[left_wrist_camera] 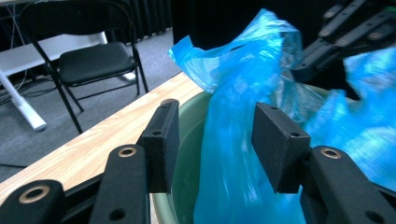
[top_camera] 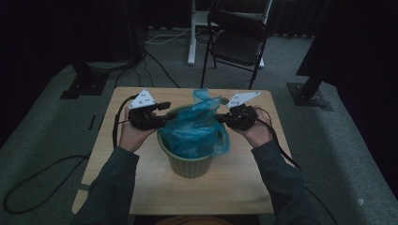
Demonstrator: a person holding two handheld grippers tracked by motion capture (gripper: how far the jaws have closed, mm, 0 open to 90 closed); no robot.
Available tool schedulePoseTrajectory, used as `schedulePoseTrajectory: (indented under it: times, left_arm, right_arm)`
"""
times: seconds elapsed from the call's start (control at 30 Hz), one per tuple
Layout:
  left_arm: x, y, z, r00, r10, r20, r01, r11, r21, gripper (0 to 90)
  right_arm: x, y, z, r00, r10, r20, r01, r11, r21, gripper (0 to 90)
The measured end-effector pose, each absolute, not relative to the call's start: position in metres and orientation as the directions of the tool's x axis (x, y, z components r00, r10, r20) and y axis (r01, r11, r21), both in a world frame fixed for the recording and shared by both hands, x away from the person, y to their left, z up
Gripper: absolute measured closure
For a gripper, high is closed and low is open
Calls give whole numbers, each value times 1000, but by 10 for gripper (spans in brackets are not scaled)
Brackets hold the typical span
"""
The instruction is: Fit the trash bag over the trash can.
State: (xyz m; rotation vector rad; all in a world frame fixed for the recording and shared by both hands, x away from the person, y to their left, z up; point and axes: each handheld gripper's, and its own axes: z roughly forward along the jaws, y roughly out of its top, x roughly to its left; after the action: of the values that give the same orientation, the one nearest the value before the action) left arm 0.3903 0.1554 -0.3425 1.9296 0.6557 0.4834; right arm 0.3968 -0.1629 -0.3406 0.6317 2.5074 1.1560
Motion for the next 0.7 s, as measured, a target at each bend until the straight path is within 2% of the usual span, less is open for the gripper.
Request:
schedulePoseTrajectory:
  times: [0.17,0.2,0.23,0.27,0.4,0.7]
  left_arm:
    - [399,153,-346,762,645,47,267,-380,886,791]
    - [401,153,-349,757,651,55,275,-394,877,791]
    - [401,154,-350,752,657,59,277,-396,876,876]
    - [402,156,-351,747,662,60,279,-395,875,894]
    - [404,162,-353,734,678,48,291,-378,879,896]
    - [416,197,-371,651,757,-56,394,-274,877,896]
  right_arm:
    - [399,-163,-341,-853,513,-93,265,579,771,900]
    - [399,-164,-341,-851,516,-92,267,578,772,900]
    - [401,-165,-340,-844,529,-90,277,574,770,900]
    - [401,-167,-339,-838,539,-88,286,570,770,900]
    - [405,-171,-340,-818,570,-73,318,555,768,900]
    - [424,-190,-356,-754,657,1,430,493,757,900]
